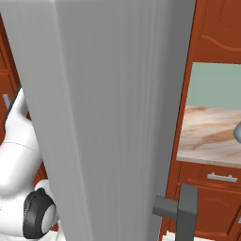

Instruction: Move the hotdog bun and peach from the top shelf to the second highest shelf to make space. Then, place the pitcher from the counter on the cleared top shelf.

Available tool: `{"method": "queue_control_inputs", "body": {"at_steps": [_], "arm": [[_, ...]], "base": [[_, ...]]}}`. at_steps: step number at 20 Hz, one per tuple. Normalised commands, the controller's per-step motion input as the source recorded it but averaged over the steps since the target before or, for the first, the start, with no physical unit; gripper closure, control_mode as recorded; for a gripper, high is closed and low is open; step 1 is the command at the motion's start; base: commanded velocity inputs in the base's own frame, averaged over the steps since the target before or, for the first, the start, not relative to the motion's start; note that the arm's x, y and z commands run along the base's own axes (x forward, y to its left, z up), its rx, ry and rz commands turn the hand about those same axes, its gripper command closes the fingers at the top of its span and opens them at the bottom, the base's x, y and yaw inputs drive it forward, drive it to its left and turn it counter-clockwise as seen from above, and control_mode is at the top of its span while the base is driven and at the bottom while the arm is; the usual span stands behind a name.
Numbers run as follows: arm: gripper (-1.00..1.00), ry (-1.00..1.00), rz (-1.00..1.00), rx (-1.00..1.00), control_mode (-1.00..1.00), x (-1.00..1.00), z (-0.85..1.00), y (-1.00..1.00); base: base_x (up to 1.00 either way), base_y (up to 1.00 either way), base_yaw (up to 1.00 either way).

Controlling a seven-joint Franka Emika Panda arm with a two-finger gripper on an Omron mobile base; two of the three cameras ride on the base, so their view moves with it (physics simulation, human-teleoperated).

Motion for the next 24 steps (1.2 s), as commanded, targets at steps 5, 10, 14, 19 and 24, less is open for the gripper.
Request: {"method": "queue_control_inputs", "body": {"at_steps": [5,10,14,19,24], "arm": [[-1.00,-0.25,0.00,0.00,-1.00,-0.07,-0.01,0.00],[-1.00,-0.49,0.00,0.00,-1.00,-0.18,0.25,0.00],[-1.00,-0.32,0.00,0.00,-1.00,-0.04,0.45,0.00],[-1.00,-0.14,0.00,0.00,-1.00,0.00,0.52,0.00],[-1.00,0.00,0.00,0.00,-1.00,0.13,0.64,0.00]], "base": [[0.00,0.00,0.00],[0.00,0.00,0.00],[0.00,0.00,0.00],[0.00,0.00,0.00],[0.00,0.00,0.00]]}}
